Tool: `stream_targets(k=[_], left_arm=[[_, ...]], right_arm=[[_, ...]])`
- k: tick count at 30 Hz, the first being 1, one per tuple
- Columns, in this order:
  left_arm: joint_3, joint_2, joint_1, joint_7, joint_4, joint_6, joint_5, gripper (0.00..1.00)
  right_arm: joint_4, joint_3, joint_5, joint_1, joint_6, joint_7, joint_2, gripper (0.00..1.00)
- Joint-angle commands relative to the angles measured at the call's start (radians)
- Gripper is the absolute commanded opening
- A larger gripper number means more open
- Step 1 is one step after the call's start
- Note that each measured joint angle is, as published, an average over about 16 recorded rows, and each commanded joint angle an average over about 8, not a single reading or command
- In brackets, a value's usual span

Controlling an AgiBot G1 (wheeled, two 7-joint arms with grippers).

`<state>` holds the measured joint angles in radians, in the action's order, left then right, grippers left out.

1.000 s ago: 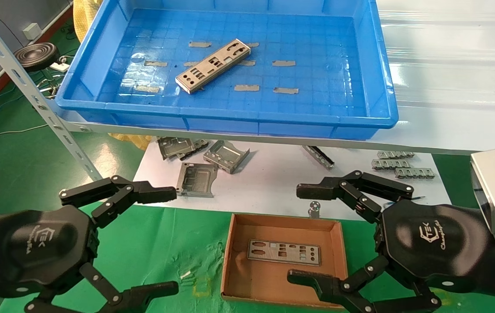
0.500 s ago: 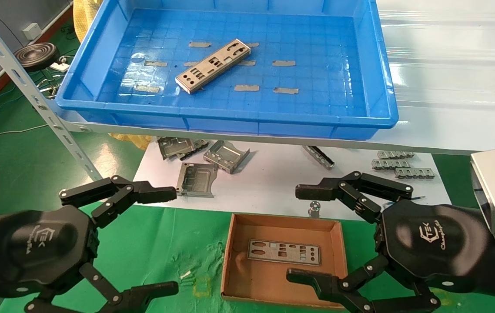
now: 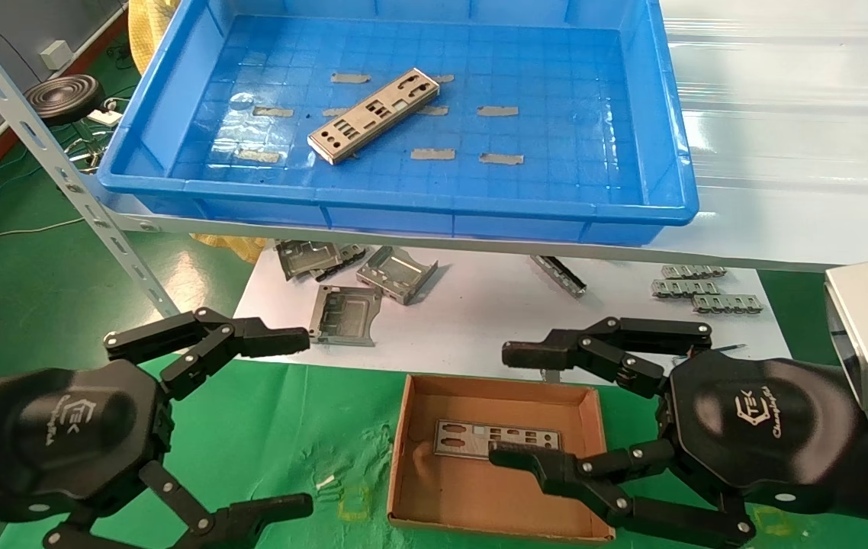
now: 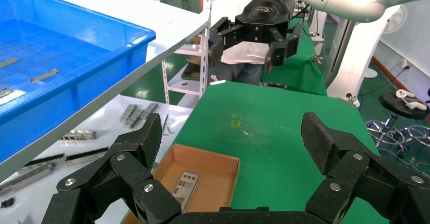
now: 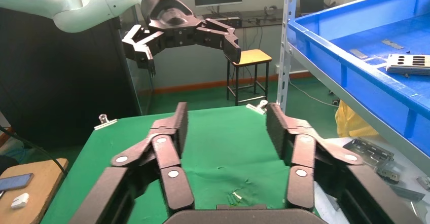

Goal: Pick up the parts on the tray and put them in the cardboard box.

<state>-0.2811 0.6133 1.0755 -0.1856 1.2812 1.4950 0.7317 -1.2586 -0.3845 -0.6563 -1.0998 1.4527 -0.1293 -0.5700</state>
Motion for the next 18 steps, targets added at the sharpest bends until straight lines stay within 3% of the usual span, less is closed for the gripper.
stream_targets(k=[1,18], left_arm=[[0.000,0.000,0.000,0.000,0.000,0.000,0.000,1.00],[0.000,0.000,0.000,0.000,0.000,0.000,0.000,1.00]], right_arm=[[0.000,0.000,0.000,0.000,0.000,0.000,0.000,0.00],[0.000,0.000,0.000,0.000,0.000,0.000,0.000,0.00]])
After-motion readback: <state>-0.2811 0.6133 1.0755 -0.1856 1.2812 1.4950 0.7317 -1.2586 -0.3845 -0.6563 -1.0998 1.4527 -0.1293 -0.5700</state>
